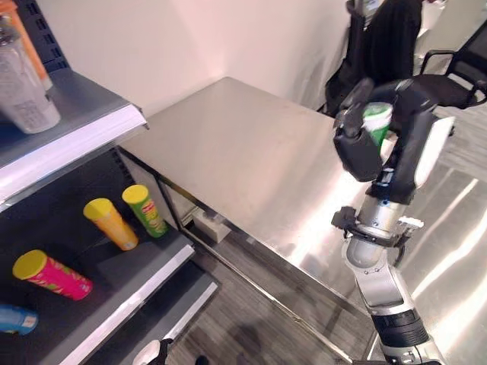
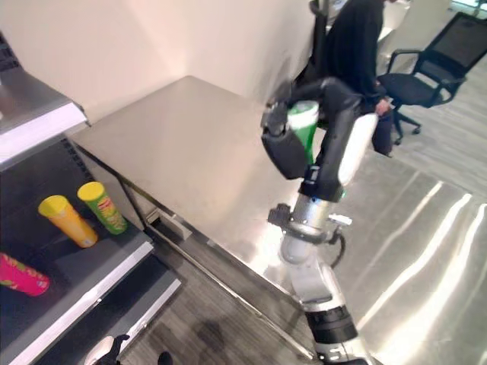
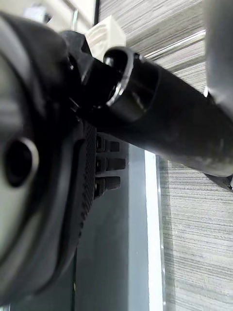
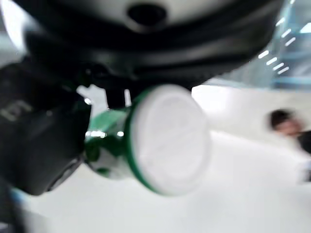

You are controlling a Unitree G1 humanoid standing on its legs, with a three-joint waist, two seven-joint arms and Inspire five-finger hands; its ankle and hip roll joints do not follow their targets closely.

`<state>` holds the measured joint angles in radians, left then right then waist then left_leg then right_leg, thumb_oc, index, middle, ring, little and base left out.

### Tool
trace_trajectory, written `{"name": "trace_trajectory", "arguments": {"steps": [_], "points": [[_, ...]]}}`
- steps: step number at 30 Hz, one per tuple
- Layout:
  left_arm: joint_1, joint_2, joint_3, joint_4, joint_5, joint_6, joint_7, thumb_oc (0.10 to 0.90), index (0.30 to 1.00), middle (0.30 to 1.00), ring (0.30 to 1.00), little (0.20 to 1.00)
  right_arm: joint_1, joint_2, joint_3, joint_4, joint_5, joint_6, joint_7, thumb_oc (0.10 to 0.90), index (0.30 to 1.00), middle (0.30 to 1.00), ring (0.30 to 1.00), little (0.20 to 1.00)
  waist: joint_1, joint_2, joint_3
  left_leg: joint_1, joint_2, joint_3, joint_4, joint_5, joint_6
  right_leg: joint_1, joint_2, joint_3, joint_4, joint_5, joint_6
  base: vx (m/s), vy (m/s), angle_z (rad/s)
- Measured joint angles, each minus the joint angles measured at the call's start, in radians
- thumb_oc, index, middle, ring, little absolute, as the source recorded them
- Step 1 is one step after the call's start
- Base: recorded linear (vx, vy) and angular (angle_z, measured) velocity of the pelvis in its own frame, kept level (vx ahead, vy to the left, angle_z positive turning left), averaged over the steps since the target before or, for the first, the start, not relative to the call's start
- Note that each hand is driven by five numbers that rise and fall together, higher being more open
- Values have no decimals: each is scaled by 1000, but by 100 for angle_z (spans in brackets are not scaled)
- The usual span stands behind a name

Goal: Put the goods on the table back onto the shelves and tidy them up.

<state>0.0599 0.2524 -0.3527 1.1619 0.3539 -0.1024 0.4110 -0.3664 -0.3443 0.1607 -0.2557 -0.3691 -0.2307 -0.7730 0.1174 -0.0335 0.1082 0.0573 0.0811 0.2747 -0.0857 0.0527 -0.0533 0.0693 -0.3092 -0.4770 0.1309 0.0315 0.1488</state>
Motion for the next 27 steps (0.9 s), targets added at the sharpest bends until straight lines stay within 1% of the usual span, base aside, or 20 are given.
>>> {"name": "trace_trajectory", "arguments": {"steps": [1, 2, 3, 4, 5, 6, 7, 8, 9, 11, 14, 15, 16, 17, 19, 21, 22, 23, 25, 27], "points": [[-15, -2, 0, 0, 0, 0, 1, 800, 900, 900, 900, 900, 0, -2, -1, -6, 0, -17, -1, 400, 300, 300, 300, 300, -11, 6, 5, -8, 1, -25, 7, -2, 8, -15, -6, 48, 54, -13, -17, -2, -81, 75], [-41, -5, 0, 1, -4, 1, 5, 800, 900, 900, 900, 900, 17, -5, -1, -8, 2, -32, 1, 400, 300, 300, 300, 300, -35, 15, 12, -13, 15, -76, 12, -3, 20, -36, 33, 213, 102, -86, -15, -4, -63, 109], [-59, 1, -2, -2, -15, -1, 17, 800, 900, 900, 900, 900, 34, -8, 7, -10, 4, -35, 6, 400, 300, 300, 300, 300, -45, 15, 13, -17, 19, -109, 10, 0, 20, -42, 96, 386, 99, -115, 18, -3, -143, 96], [-78, 5, 0, -5, -39, -2, 23, 800, 900, 900, 900, 900, 34, -9, 29, -4, 29, -43, 18, 400, 300, 300, 300, 300, -40, 0, 14, -16, 11, -121, 11, 2, 18, -71, 141, 513, 103, -151, 12, -49, -288, 67], [-80, 9, 0, -3, -42, -2, 23, 800, 900, 900, 900, 900, 34, -7, 50, -4, 43, -47, 32, 400, 300, 300, 300, 300, -36, -5, 13, -17, 8, -130, 10, 7, 10, -67, 153, 566, 67, -169, 0, -58, -404, 37], [-82, -3, 5, -4, -45, -4, 25, 800, 900, 900, 900, 900, 43, 2, 69, -5, 71, -61, 50, 400, 300, 300, 300, 300, -31, -16, 6, -19, 5, -147, 15, 10, 7, -52, 154, 504, 19, -170, -5, -74, -433, 79], [-93, -10, 6, -7, -72, -5, 32, 800, 900, 900, 900, 900, 114, 11, 75, -45, 138, -90, 72, 400, 300, 300, 300, 300, -35, -20, -1, -50, 14, -199, 41, 10, 7, 27, 169, 401, -107, -143, -36, -135, -497, 104], [-69, -32, 24, -29, -100, -5, 34, 800, 900, 900, 900, 900, 172, -3, 98, -56, 187, -102, 106, 400, 300, 300, 300, 300, -32, -2, -4, -71, 45, -232, 42, 20, -8, 69, 216, 363, -200, -97, -62, -165, -436, 95], [-47, -39, 31, -35, -118, -6, 35, 800, 900, 900, 900, 900, 187, -4, 122, -49, 209, -106, 129, 400, 300, 300, 300, 300, -22, 5, -5, -79, 65, -234, 44, 30, -15, 85, 242, 349, -223, -86, -76, -241, -385, 62], [-30, -24, 16, -34, -121, -12, 40, 800, 900, 900, 900, 900, 243, -12, 167, -35, 251, -124, 152, 400, 300, 300, 300, 300, -36, 20, -7, -125, 95, -262, 79, 58, -34, 89, 284, 300, -223, -88, -84, -244, -147, 66], [-42, -32, 12, -34, -121, -23, 44, 800, 900, 900, 900, 900, 241, -67, 201, -23, 273, -124, 184, 400, 300, 300, 300, 300, -35, 57, 4, -232, 113, -264, 127, 147, -49, 59, 323, 233, -222, -80, -97, -239, -51, 83], [-57, -35, 23, -29, -130, -26, 46, 800, 900, 900, 900, 900, 237, -86, 202, -21, 275, -124, 185, 400, 300, 300, 300, 300, -43, 58, 10, -255, 119, -217, 124, 196, -40, 54, 316, 202, -223, -73, -119, -151, -10, 87], [-64, -38, 45, -13, -142, -26, 47, 800, 900, 900, 900, 900, 233, -98, 206, -19, 275, -124, 191, 400, 300, 300, 300, 300, -42, 46, 17, -252, 124, -105, 118, 184, -14, 54, 308, 186, -222, -74, -162, -121, 30, 57], [-47, -43, 128, 45, -171, -23, 59, 800, 900, 900, 900, 900, 233, -99, 216, -25, 273, -124, 192, 400, 300, 300, 300, 300, -50, 30, 26, -216, 172, 84, 162, 96, 2, 67, 304, 180, -222, -82, -183, -70, 35, 27], [-32, -46, 189, 86, -198, -20, 60, 800, 900, 900, 900, 900, 256, -108, 209, -52, 270, -126, 191, 400, 300, 300, 300, 300, -76, 13, 32, -186, 183, 69, 202, 66, -40, 77, 293, 176, -222, -82, -184, -117, 71, 17], [2, -51, 188, 92, -200, -3, 61, 800, 900, 900, 900, 900, 283, -136, 183, -79, 270, -134, 193, 400, 300, 300, 300, 300, -105, 0, 39, -153, 185, 42, 226, 55, -46, 74, 272, 163, -217, -79, -187, -149, 86, 14], [2, -49, 179, 105, -194, 2, 63, 800, 900, 900, 900, 900, 307, -141, 164, -86, 271, -137, 193, 400, 300, 300, 300, 300, -113, -8, 44, -153, 190, 48, 279, 27, -62, 77, 259, 152, -213, -79, -186, -97, 80, 20], [3, -45, 177, 119, -193, 2, 68, 800, 900, 900, 900, 900, 322, -142, 158, -90, 273, -136, 191, 400, 300, 300, 300, 300, -121, -15, 44, -144, 198, 56, 288, 28, -64, 77, 249, 147, -212, -78, -184, -170, 200, 28], [-1, -29, 134, 122, -162, 20, 70, 800, 900, 900, 900, 900, 350, -153, 138, -116, 272, -137, 204, 400, 300, 300, 300, 300, -155, -10, 44, -124, 235, 78, 318, 9, -63, 74, 227, 118, -202, -72, -174, -97, 226, 37], [-2, -18, 96, 122, -128, 34, 70, 800, 900, 900, 900, 900, 361, -157, 133, -117, 271, -140, 209, 400, 300, 300, 300, 300, -163, -6, 40, -120, 244, 99, 323, 9, -69, 81, 209, 107, -190, -74, -162, -31, 225, 43]]}}
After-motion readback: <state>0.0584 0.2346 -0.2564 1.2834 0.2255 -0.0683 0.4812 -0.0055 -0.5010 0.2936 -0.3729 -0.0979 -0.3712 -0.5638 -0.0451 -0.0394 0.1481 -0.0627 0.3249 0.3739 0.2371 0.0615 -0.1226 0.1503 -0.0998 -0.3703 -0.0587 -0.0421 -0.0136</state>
